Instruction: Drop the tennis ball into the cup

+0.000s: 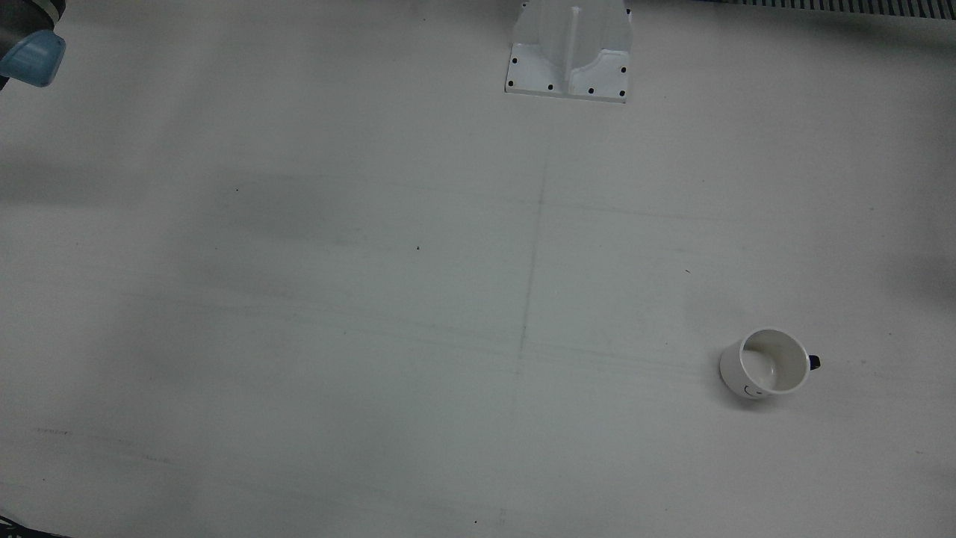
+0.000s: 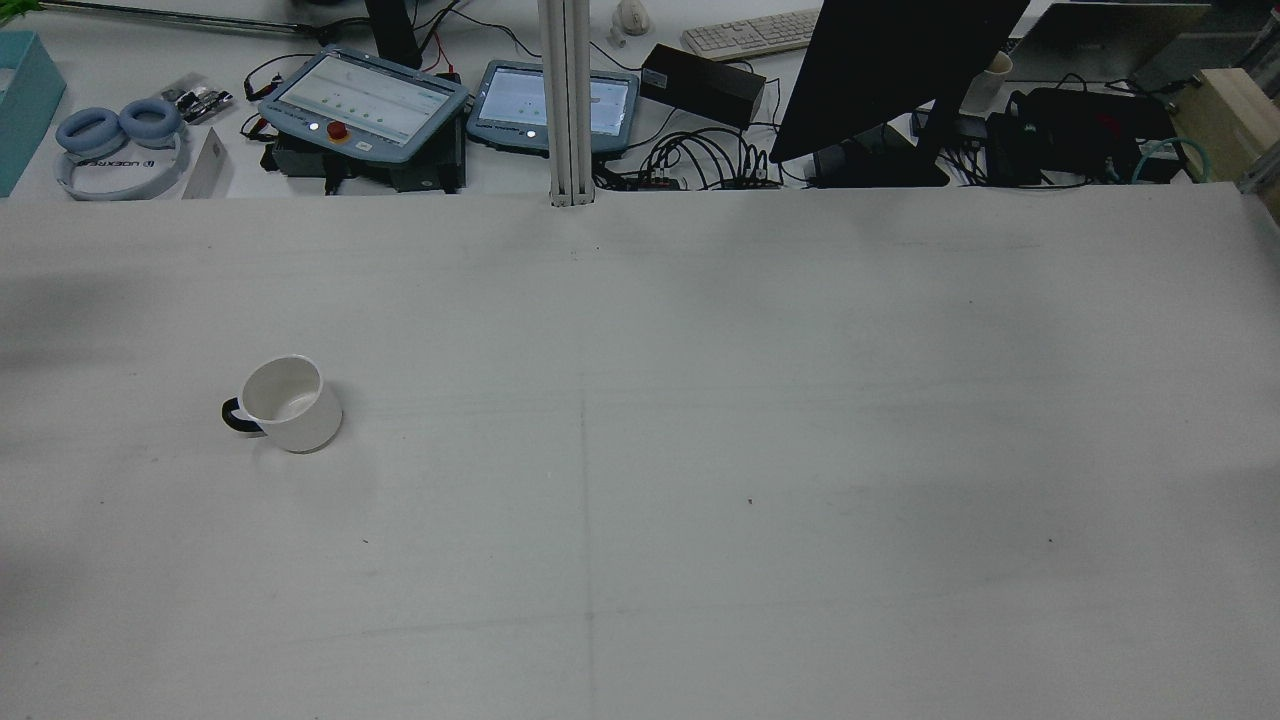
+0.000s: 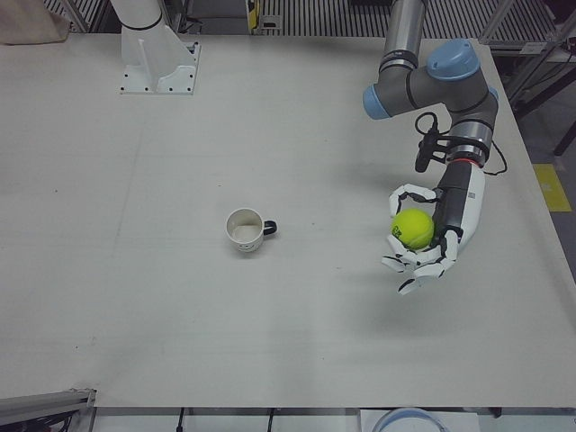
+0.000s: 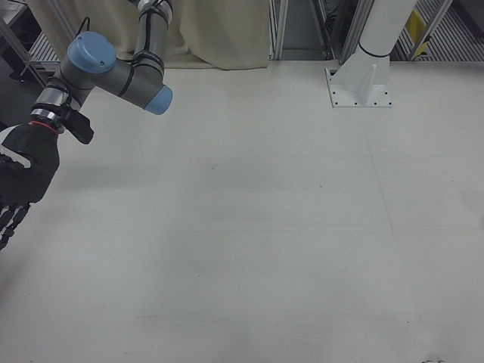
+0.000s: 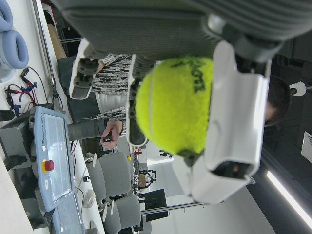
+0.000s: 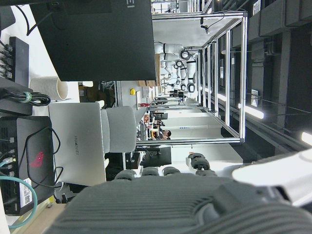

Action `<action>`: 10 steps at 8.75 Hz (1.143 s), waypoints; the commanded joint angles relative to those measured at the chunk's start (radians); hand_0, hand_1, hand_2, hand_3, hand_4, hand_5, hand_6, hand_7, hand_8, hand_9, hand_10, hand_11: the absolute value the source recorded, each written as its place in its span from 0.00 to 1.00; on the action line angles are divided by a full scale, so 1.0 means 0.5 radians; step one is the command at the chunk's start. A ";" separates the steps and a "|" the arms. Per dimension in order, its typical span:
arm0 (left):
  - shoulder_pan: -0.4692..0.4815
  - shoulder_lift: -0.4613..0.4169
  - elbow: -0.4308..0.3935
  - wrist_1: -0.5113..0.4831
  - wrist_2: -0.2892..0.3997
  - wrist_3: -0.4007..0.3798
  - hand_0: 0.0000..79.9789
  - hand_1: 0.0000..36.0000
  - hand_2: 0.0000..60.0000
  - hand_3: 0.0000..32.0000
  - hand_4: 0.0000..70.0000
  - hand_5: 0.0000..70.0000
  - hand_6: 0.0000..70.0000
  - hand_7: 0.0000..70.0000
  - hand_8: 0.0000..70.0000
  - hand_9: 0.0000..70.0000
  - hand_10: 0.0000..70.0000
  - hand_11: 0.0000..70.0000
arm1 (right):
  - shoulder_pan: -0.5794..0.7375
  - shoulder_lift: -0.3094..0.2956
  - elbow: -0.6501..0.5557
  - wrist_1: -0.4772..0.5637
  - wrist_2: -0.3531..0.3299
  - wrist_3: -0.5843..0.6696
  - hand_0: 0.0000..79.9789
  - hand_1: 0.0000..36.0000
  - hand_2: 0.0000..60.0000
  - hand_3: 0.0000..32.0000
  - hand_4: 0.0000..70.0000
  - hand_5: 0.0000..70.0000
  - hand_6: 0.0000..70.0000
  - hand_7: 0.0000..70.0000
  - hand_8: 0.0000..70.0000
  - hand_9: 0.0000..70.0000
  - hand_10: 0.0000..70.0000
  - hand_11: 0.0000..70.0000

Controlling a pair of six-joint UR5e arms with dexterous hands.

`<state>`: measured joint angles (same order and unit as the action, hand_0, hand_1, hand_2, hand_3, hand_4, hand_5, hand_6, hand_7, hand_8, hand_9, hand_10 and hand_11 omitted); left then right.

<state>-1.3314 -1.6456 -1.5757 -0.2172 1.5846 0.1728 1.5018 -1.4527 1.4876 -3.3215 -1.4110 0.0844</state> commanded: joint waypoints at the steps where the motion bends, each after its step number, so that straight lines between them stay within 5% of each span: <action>1: 0.021 0.115 -0.215 -0.013 0.000 -0.005 1.00 1.00 0.97 1.00 0.00 0.44 0.95 0.76 0.60 0.48 0.15 0.28 | 0.000 0.000 0.001 -0.002 0.003 0.000 0.00 0.00 0.00 0.00 0.00 0.00 0.00 0.00 0.00 0.00 0.00 0.00; 4: 0.260 0.168 -0.398 0.011 0.098 0.019 1.00 1.00 0.96 1.00 0.00 0.44 0.96 0.79 0.60 0.49 0.16 0.29 | 0.000 0.000 -0.008 0.001 0.003 0.003 0.00 0.00 0.00 0.00 0.00 0.00 0.00 0.00 0.00 0.00 0.00 0.00; 6: 0.447 0.052 -0.432 0.093 0.104 0.172 1.00 1.00 0.98 1.00 0.00 0.48 1.00 0.75 0.63 0.49 0.15 0.28 | 0.000 0.000 -0.008 0.001 0.000 0.003 0.00 0.00 0.00 0.00 0.00 0.00 0.00 0.00 0.00 0.00 0.00 0.00; 8: 0.723 -0.016 -0.395 0.118 0.095 0.359 1.00 1.00 0.93 1.00 0.00 0.45 1.00 0.81 0.60 0.50 0.16 0.29 | 0.000 0.000 -0.005 0.001 0.000 0.003 0.00 0.00 0.00 0.00 0.00 0.00 0.00 0.00 0.00 0.00 0.00 0.00; 10: 0.764 -0.040 -0.374 0.134 0.080 0.412 1.00 1.00 0.84 1.00 0.00 0.44 0.94 0.80 0.59 0.50 0.16 0.30 | 0.000 0.000 -0.005 0.001 0.000 0.003 0.00 0.00 0.00 0.00 0.00 0.00 0.00 0.00 0.00 0.00 0.00 0.00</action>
<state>-0.9963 -1.6450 -1.7769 -0.1611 1.6307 0.3389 1.5018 -1.4527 1.4846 -3.3211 -1.4104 0.0859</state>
